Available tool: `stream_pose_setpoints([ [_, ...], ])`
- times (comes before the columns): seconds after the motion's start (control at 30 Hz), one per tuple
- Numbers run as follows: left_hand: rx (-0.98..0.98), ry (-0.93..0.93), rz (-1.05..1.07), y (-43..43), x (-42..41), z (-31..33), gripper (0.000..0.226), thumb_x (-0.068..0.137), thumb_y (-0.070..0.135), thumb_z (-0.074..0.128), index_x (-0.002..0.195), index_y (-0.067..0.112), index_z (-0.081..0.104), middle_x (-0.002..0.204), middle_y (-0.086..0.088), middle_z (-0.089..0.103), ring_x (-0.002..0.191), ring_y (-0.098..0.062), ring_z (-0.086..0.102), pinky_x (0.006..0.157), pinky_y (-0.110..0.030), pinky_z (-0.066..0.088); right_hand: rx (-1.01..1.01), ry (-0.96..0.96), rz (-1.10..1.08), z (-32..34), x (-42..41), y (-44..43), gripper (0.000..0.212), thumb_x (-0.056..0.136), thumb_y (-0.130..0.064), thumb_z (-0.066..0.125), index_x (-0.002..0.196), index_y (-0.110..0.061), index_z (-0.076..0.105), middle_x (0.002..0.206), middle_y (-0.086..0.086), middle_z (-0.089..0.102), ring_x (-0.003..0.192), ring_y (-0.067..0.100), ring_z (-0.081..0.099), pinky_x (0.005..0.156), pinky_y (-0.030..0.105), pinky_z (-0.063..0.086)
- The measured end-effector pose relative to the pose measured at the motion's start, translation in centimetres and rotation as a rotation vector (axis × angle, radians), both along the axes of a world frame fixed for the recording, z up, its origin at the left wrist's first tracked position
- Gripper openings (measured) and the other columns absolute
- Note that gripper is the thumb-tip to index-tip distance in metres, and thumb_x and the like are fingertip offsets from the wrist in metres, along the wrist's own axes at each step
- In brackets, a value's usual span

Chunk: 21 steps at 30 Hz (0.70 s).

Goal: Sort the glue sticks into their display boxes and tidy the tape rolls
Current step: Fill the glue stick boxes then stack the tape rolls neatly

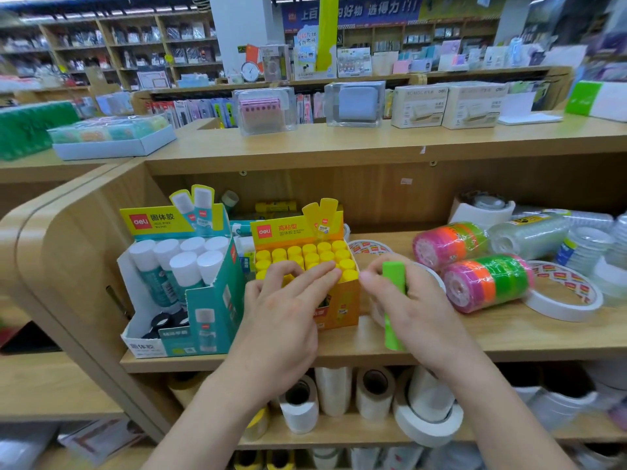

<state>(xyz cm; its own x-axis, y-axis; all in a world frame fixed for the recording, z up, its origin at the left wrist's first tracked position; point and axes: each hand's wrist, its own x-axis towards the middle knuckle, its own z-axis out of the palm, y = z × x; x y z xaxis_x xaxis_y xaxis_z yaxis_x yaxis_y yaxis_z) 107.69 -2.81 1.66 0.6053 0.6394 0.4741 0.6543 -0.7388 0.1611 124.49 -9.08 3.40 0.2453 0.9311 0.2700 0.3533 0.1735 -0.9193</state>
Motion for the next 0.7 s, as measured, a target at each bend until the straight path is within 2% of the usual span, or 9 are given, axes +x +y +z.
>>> stream_pose_setpoints([
  [0.07,0.018,-0.061,-0.017,-0.6,0.0,-0.4,0.056,0.087,0.028,0.027,0.140,0.033,0.045,0.143,0.020,0.044,0.119,-0.015,0.035,0.089,-0.038,0.035,-0.029,0.188,-0.005,0.3,-0.1,-0.2,0.044,0.083,-0.059,0.055,0.071,-0.017,0.058,0.055,-0.005,0.045,0.051,0.012,0.043,0.049,0.028,0.036],
  [0.13,-0.042,-0.290,-0.039,-1.8,-0.1,-0.3,0.042,0.092,0.035,0.036,0.131,0.034,0.053,0.129,0.025,0.053,0.115,-0.009,0.044,0.091,-0.029,0.040,-0.091,0.391,0.043,0.7,-0.5,-0.7,0.051,0.088,-0.062,0.051,0.076,-0.013,0.057,0.056,0.001,0.043,0.045,0.012,0.039,0.039,0.021,0.030],
  [0.2,-0.346,-0.617,-0.112,-3.6,0.1,0.5,0.030,0.092,0.042,0.048,0.116,0.033,0.063,0.106,0.021,0.064,0.102,-0.003,0.057,0.083,-0.019,0.047,-0.093,0.617,0.127,0.9,-1.0,-1.0,0.048,0.088,-0.056,0.046,0.080,-0.010,0.054,0.057,0.002,0.042,0.043,0.011,0.036,0.037,0.019,0.028],
  [0.27,-0.683,-0.844,-0.255,-5.2,0.6,0.9,0.026,0.088,0.043,0.057,0.106,0.026,0.064,0.087,0.011,0.071,0.081,0.000,0.063,0.071,-0.020,0.050,-0.055,0.856,0.171,1.0,-1.8,-1.0,0.042,0.092,-0.051,0.045,0.076,-0.012,0.052,0.059,0.003,0.043,0.045,0.012,0.037,0.038,0.019,0.029],
  [0.4,-0.760,-0.853,-0.242,-7.0,1.2,0.1,0.037,0.066,0.049,0.073,0.099,0.039,0.060,0.082,0.008,0.065,0.063,-0.007,0.056,0.059,-0.027,0.049,-0.009,1.164,0.181,1.1,-2.9,-0.8,0.031,0.089,-0.041,0.049,0.072,-0.014,0.049,0.063,0.003,0.041,0.053,0.014,0.039,0.044,0.023,0.035],
  [0.5,-0.738,-0.866,-0.169,-6.9,1.2,-0.3,0.045,0.058,0.047,0.078,0.097,0.045,0.056,0.082,0.000,0.065,0.058,-0.013,0.058,0.055,-0.028,0.051,0.011,1.262,0.214,1.3,-3.4,-1.1,0.022,0.085,-0.034,0.052,0.076,-0.014,0.049,0.065,0.003,0.039,0.055,0.013,0.041,0.044,0.022,0.040],
  [0.6,-0.752,-0.951,-0.159,-6.7,1.1,-0.3,0.038,0.062,0.040,0.078,0.095,0.041,0.058,0.080,-0.009,0.070,0.064,-0.029,0.066,0.062,-0.036,0.056,0.033,1.270,0.257,1.3,-3.7,-1.3,0.016,0.080,-0.029,0.053,0.080,-0.012,0.053,0.069,0.004,0.044,0.061,0.016,0.046,0.053,0.025,0.045],
  [0.67,-0.731,-0.997,-0.132,-6.6,0.8,-0.1,0.028,0.071,0.030,0.076,0.096,0.034,0.063,0.081,-0.009,0.071,0.070,-0.031,0.068,0.068,-0.040,0.059,0.027,1.177,0.272,1.0,-3.2,-1.3,0.018,0.080,-0.026,0.055,0.083,-0.009,0.061,0.074,0.009,0.053,0.069,0.021,0.056,0.065,0.033,0.053],
  [0.7,-0.706,-1.027,-0.110,-6.5,0.5,0.0,0.023,0.075,0.027,0.073,0.096,0.030,0.066,0.081,-0.009,0.071,0.071,-0.029,0.069,0.069,-0.040,0.059,0.012,1.043,0.261,0.9,-2.9,-1.4,0.018,0.083,-0.024,0.057,0.085,-0.009,0.066,0.078,0.011,0.059,0.076,0.024,0.061,0.071,0.038,0.056],
])
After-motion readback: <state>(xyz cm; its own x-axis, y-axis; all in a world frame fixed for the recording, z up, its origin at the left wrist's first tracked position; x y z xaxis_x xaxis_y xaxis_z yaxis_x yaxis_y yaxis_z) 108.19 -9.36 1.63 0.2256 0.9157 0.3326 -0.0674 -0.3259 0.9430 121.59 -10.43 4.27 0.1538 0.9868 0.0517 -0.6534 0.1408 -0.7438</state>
